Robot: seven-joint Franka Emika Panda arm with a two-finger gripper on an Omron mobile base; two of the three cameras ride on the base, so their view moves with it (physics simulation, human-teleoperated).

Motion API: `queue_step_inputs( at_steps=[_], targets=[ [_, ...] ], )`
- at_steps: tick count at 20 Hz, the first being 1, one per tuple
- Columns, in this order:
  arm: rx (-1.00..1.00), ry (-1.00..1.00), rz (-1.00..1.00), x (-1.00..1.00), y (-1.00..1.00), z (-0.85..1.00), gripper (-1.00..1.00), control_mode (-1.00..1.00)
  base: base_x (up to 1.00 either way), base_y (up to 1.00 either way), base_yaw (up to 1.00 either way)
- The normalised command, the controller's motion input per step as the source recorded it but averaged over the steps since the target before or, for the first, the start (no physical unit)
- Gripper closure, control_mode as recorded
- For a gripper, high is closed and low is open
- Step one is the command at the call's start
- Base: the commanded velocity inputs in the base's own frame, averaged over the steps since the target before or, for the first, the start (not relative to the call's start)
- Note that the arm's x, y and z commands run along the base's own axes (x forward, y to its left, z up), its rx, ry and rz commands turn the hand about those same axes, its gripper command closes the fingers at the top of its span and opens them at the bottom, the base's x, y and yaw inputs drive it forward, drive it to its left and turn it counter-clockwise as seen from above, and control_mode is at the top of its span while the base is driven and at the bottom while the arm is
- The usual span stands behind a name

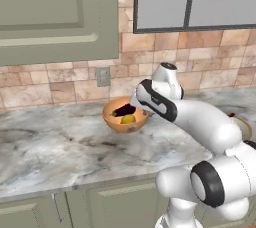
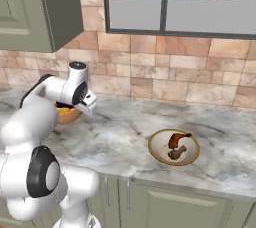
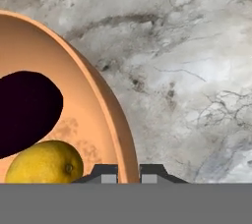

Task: Place the bowl with the lemon and eggplant on the top shelf of the fridge. Place the bowl with the chicken drumsticks on the second highest shelf of the fridge.

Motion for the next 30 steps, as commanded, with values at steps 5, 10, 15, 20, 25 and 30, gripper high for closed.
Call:
queue_step_inputs(
  at_steps=[5,10,15,20,25,30],
  targets=[
    [0.0,-0.01,-0.21,-0.93,-0.38,1.0,1.0,-1.0,0.0,0.0,0.0],
    [0.07,-0.22,-0.07,-1.0,-0.88,0.63,1.0,-1.0,0.0,0.0,0.0],
    [0.0,-0.24,-0.01,-1.0,-0.59,0.03,1.0,-1.0,0.0,0.0,0.0],
    [0.0,-0.09,0.0,-0.4,-0.22,0.0,1.0,1.0,-0.51,-0.32,-0.21],
    [0.0,0.0,0.0,0.0,0.0,0.0,1.0,1.0,-0.09,-0.01,-0.77],
    [0.0,0.0,0.0,0.0,0.0,0.0,1.0,1.0,0.0,-0.19,-0.84]
  ],
)
